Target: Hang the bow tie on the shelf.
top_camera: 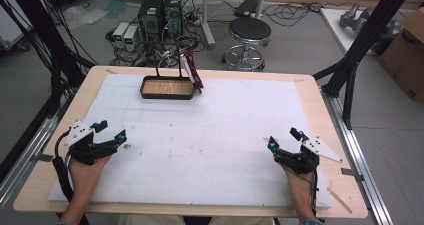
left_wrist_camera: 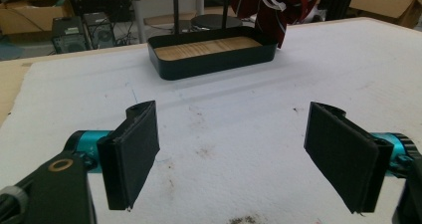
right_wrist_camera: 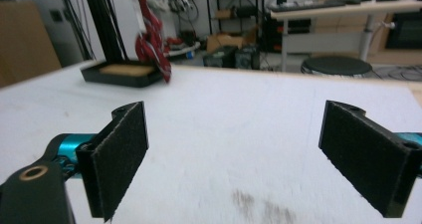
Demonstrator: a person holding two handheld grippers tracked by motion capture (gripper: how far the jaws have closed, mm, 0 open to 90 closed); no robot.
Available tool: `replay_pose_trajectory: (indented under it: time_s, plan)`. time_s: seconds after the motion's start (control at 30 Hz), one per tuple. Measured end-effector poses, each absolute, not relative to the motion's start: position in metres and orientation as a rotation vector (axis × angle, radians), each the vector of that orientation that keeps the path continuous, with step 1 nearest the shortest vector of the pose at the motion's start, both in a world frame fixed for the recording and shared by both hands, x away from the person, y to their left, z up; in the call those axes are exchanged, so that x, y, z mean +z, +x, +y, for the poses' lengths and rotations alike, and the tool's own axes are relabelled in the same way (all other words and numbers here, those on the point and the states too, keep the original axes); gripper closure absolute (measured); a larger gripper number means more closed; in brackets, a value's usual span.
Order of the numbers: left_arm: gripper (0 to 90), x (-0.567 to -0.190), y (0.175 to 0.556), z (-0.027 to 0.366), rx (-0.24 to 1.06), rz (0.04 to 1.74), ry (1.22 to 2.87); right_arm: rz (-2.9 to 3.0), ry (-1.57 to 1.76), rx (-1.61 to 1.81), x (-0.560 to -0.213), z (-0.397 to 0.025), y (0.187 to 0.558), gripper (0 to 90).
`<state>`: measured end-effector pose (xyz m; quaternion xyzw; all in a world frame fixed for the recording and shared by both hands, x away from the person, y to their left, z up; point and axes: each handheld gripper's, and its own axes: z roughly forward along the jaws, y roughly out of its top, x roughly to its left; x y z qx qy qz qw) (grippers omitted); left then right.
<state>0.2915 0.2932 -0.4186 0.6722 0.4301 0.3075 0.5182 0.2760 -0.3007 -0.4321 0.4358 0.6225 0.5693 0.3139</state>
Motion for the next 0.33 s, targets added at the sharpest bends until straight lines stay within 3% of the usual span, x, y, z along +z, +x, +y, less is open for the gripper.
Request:
replay_pose_trajectory:
  time_s: [0.33]
  plan:
    - [21.7, -0.4202, 0.2926, 0.2924, 0.732, 1.036, 1.627, 1.616, 1.150, 1.531, -0.4380, -0.3037, 0.2672, 11.1]
